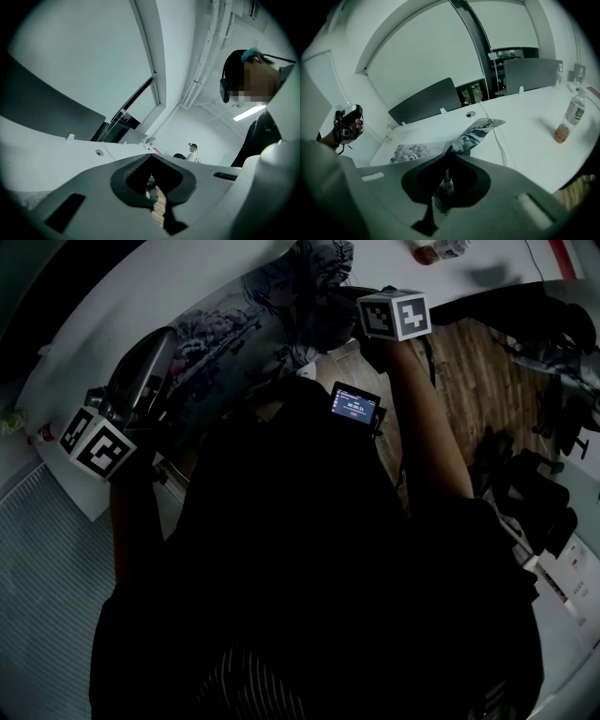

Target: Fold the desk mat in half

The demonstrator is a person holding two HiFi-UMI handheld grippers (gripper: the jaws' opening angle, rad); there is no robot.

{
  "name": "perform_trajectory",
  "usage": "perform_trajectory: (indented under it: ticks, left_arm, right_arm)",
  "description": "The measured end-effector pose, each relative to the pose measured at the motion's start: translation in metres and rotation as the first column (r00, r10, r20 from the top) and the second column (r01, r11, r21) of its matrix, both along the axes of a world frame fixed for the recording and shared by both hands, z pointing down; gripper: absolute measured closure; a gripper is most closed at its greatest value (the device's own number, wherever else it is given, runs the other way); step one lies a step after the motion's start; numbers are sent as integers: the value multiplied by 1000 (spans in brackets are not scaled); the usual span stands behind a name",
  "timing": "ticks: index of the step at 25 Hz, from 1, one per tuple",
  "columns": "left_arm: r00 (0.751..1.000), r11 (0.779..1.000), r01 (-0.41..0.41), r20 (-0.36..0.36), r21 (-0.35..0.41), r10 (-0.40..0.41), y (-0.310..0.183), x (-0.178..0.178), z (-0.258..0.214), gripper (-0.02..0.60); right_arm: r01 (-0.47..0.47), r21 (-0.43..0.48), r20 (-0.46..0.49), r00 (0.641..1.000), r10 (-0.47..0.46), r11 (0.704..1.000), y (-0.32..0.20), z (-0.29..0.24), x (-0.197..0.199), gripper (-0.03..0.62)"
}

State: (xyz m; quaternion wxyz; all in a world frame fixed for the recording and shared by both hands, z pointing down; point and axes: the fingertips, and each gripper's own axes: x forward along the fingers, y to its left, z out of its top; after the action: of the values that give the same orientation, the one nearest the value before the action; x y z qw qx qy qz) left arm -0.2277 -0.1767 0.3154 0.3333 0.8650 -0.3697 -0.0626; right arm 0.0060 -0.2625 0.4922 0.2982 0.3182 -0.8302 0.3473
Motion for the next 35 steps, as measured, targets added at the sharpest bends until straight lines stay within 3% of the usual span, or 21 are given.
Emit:
perform_trajectory:
  ticks: [9,16,22,27,35]
  left_arm:
    - [1000,1000,11,-14,28,-11,42,-91,-7,574]
    - [999,999,36,-11,31,-36,71,-141,-6,574]
    - [999,999,44,-13,32,-43,77,-137,-8,574]
    - [998,998,52,-36,30,-51,92,-168,-2,574]
    - [998,998,47,-50,34,-45,90,-174,7,574]
  right_arm:
    - [-40,31,-18,999,40,999,35,-8,-58,572]
    - [-37,47,-25,999,39,998,47,-14,-97,572]
    - [1,54,-22,1000,0,999,51,-24,-107,572]
    - [63,43,-38,997,-61,997,69,-22,-154,571]
    - [192,1,-21,981,-192,981,84,-14,-192,571]
